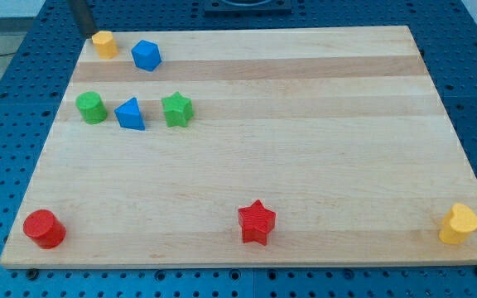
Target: Move the blue cube above to the blue triangle
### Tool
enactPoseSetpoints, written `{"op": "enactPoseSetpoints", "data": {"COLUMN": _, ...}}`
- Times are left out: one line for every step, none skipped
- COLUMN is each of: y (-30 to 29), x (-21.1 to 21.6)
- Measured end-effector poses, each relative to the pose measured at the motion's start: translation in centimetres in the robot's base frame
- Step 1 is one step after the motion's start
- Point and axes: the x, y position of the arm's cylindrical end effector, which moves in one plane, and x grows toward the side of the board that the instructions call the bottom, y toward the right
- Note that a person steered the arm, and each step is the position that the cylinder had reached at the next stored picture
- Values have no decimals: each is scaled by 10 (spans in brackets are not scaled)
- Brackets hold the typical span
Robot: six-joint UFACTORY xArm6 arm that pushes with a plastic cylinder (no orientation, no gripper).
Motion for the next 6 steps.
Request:
{"op": "enactPoseSetpoints", "data": {"y": 28, "x": 34}}
{"op": "enactPoseSetpoints", "data": {"y": 54, "x": 88}}
{"op": "enactPoseSetpoints", "data": {"y": 68, "x": 113}}
{"op": "enactPoseSetpoints", "data": {"y": 42, "x": 109}}
{"op": "enactPoseSetpoints", "data": {"y": -7, "x": 77}}
{"op": "enactPoseSetpoints", "data": {"y": 13, "x": 23}}
